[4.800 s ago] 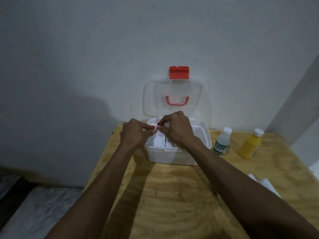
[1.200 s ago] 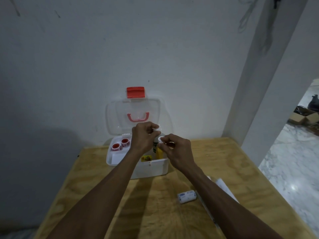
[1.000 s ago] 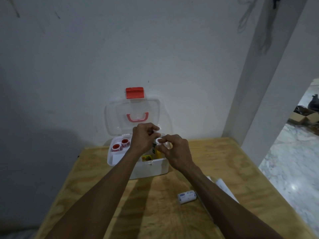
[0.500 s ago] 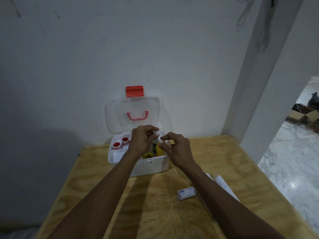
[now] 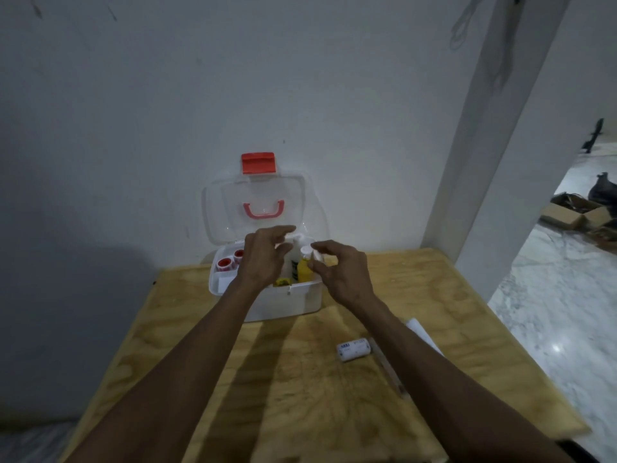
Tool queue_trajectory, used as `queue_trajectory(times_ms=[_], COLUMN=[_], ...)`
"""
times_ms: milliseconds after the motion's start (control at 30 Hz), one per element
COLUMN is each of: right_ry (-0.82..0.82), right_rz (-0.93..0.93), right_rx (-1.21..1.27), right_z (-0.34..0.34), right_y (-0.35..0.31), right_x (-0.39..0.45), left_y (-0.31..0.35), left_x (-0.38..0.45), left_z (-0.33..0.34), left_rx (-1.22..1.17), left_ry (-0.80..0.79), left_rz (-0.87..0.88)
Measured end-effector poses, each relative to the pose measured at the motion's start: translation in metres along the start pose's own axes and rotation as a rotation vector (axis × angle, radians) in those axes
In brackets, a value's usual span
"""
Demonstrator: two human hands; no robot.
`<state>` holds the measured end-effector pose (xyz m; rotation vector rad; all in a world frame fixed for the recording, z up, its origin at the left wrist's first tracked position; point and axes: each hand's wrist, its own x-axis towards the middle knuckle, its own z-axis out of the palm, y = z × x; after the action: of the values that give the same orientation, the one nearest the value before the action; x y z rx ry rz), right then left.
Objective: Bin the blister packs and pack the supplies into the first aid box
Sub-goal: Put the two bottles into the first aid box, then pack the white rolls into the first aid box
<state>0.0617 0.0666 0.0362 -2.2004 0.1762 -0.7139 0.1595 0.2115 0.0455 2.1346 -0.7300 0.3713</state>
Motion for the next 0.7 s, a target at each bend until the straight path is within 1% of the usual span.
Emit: queue_trajectory(times_ms=[167,233,300,400,467,567,700], right_ry=[0.093,0.127,0.156,0.175,0.145,0.126,0.178], right_rz=[0.051,0.082,0.125,0.155,0.187,0.231,0.246], right_rx=[-0.031,-0.035,-0.062,-0.171,-0.312,-0.505,-0.559], right_z=[-0.038,-0.053,-0.064,-0.071,-0.072,-0.071,-0.064], right_y=[0.000,0.002,0.009,0.021,0.024,0.025,0.022], right_x=[-0.021,-0.037,-0.058,-0.096,-0.120,-0.149,-0.172], left_y=[0.029,0.045,0.056,0.064,0.063,0.060,0.062], left_x=[-0.034,-0.057,-0.081,-0.117,-0.136,-0.158,-0.171], left_z=[-0.011,-0.012,-0.006,0.011,0.025,0.043,0.060], left_rx=[-0.095,-0.144,-0.157,-0.153,-0.085,-0.041,0.022], left_ry=[0.199,0.235,0.233,0.124,0.032,-0.093,-0.146], left_rz=[-0.009,0.014,0.034,-0.006,0.011,-0.031,-0.023])
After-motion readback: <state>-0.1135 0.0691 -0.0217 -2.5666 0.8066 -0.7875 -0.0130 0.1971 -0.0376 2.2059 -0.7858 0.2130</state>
